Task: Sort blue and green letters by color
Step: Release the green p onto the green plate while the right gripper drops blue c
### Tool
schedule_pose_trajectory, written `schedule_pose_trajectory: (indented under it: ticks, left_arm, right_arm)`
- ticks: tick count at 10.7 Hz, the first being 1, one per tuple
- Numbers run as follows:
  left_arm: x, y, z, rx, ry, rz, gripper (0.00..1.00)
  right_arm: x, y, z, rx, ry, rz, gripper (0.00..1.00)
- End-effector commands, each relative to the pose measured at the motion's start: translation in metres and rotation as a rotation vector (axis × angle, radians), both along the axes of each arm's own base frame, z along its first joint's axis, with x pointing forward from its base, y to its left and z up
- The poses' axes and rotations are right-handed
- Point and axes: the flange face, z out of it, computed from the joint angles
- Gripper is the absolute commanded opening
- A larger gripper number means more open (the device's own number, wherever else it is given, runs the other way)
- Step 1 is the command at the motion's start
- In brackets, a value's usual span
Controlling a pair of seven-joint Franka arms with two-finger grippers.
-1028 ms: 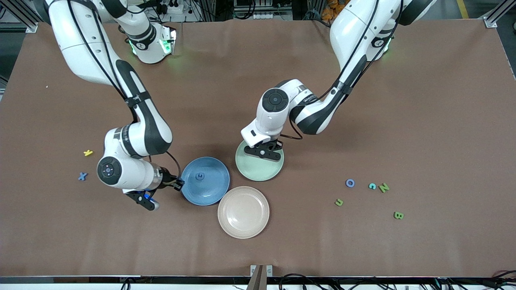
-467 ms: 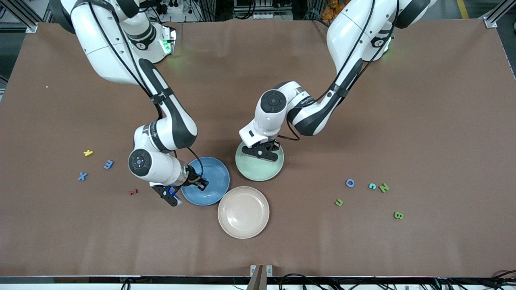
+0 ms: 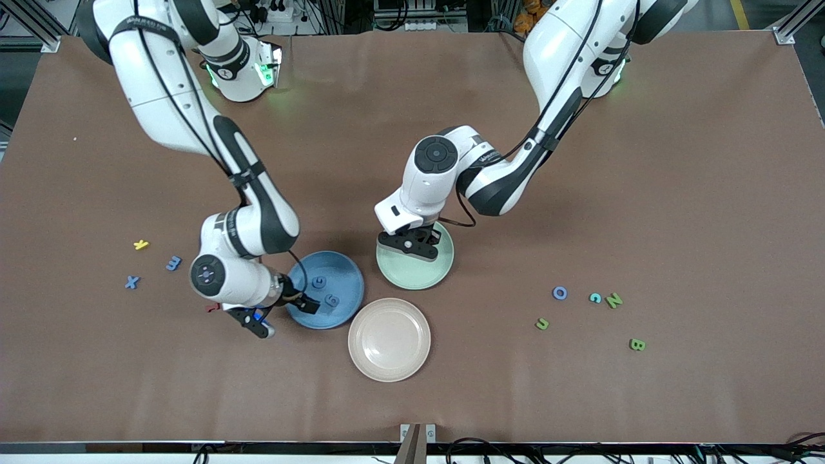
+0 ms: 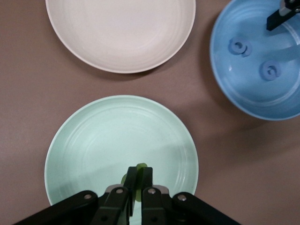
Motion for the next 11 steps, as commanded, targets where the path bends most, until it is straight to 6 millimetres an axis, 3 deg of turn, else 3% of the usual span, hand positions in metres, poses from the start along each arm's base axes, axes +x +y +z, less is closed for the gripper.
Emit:
schedule_pose_trajectory:
  ticks: [1,2,11]
  left_arm:
    - [-0.007,-0.017,0.018,-0.036,-0.053,-0.046,0.0]
    - [-0.006,-0.017,0.019,-0.041,-0.058,-0.046,0.0]
    - [-0.005,-0.014,0.012,-0.038,-0.049,-0.039,0.0]
  right_arm:
    - [0.004,-0.007,-0.003,0.011,-0.022,0.154,1.0]
    - [0.001,0.001,-0.004,0.009,-0.022,0.173,1.0]
    - [0.006,-0.013,-0.004,-0.034,-0.044,0.233,1.0]
